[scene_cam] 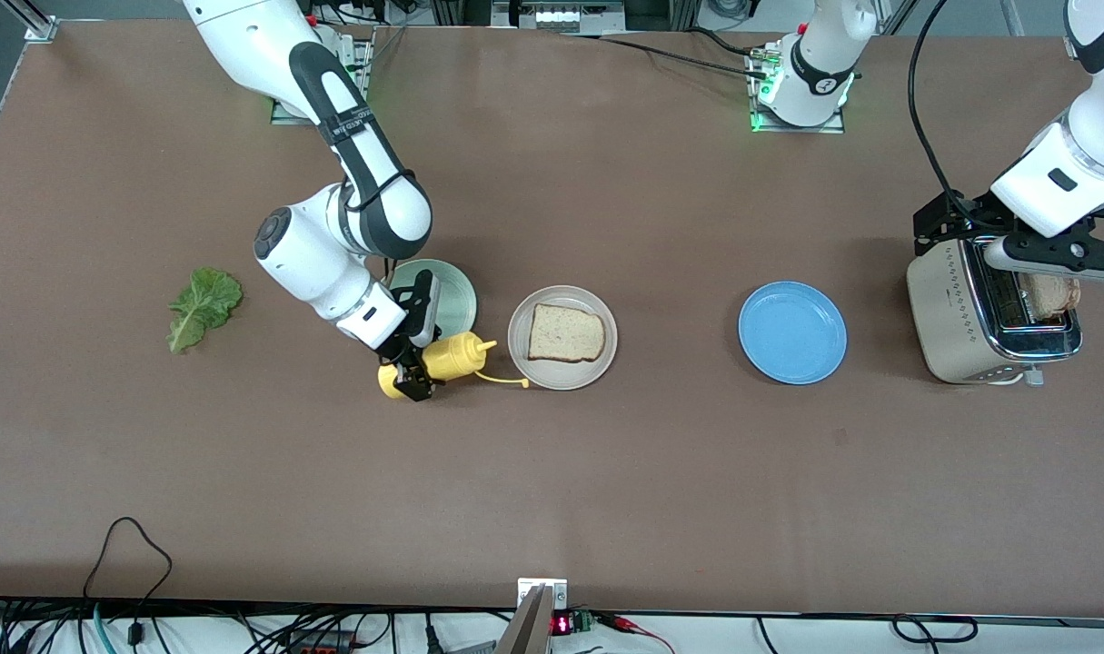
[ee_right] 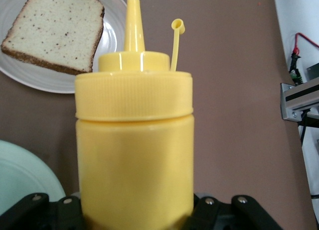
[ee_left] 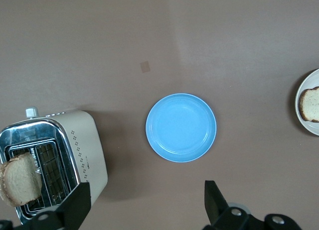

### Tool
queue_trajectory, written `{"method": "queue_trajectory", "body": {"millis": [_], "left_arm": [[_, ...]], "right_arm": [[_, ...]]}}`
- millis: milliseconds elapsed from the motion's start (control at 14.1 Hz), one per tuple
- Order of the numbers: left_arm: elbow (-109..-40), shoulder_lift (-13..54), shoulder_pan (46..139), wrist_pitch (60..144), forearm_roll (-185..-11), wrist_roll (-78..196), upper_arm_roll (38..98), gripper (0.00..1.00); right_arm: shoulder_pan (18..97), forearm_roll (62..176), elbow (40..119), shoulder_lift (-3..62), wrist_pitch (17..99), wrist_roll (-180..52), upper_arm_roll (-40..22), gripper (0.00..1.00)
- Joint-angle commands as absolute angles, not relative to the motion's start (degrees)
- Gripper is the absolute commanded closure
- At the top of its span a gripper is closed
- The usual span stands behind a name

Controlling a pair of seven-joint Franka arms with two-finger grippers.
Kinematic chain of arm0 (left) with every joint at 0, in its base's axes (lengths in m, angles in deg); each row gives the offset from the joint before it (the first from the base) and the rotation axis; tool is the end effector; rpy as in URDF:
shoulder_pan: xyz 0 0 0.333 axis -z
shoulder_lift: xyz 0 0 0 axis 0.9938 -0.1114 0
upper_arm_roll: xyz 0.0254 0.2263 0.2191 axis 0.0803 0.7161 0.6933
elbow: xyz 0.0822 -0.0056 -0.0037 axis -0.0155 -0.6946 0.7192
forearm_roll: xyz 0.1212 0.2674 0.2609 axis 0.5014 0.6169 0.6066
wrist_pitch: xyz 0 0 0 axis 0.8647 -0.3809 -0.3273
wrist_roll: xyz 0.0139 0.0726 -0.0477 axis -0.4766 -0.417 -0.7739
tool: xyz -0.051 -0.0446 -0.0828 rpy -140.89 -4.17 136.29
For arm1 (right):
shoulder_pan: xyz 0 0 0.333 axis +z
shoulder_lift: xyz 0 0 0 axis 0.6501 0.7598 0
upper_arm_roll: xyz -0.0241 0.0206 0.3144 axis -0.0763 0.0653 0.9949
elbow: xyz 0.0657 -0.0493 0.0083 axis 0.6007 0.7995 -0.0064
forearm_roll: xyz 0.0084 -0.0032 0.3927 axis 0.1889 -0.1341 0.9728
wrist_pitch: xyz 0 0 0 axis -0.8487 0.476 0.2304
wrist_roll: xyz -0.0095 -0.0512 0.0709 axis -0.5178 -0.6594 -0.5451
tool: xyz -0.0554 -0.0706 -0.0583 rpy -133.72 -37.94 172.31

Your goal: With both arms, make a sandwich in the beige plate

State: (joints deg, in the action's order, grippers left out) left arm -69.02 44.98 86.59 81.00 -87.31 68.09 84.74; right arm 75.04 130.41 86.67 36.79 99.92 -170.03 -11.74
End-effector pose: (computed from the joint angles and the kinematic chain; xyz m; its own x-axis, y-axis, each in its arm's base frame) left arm 0.5660 -0.0433 0.5854 0.9914 -0.1305 0.0058 -0.1302 -0.9910 -0.0308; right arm 0.6075 0.2778 0.2642 -0.2008 0.9115 0.3589 0.9353 0.0694 0.3469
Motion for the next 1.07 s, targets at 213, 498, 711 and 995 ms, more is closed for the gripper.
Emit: {"method": "queue_trajectory", "body": {"millis": [213,498,711,995], "left_arm": [[-68.81,45.40,86.77,80.49,-87.86,67.58,84.78,0.00],[-68.81,45.31,86.68,80.49,-87.86,67.58,84.87,0.00],[-68.81,45.40,86.68,80.49,-87.86,67.58,84.87,0.00],[-68.81,45.40,86.68,80.49,-87.86,67.58,84.87,0.00]], "right_arm": [[85.36,102.30,83.26,36.17,93.04,-138.28,-19.11,0.86],[93.61,82.89,82.03,36.61,88.13,-119.22,-25.25,0.86],[97.49,71.45,77.74,38.27,78.83,-107.77,-26.94,0.86],[101.53,59.92,71.84,42.40,67.93,-93.89,-26.85,0.86]]}}
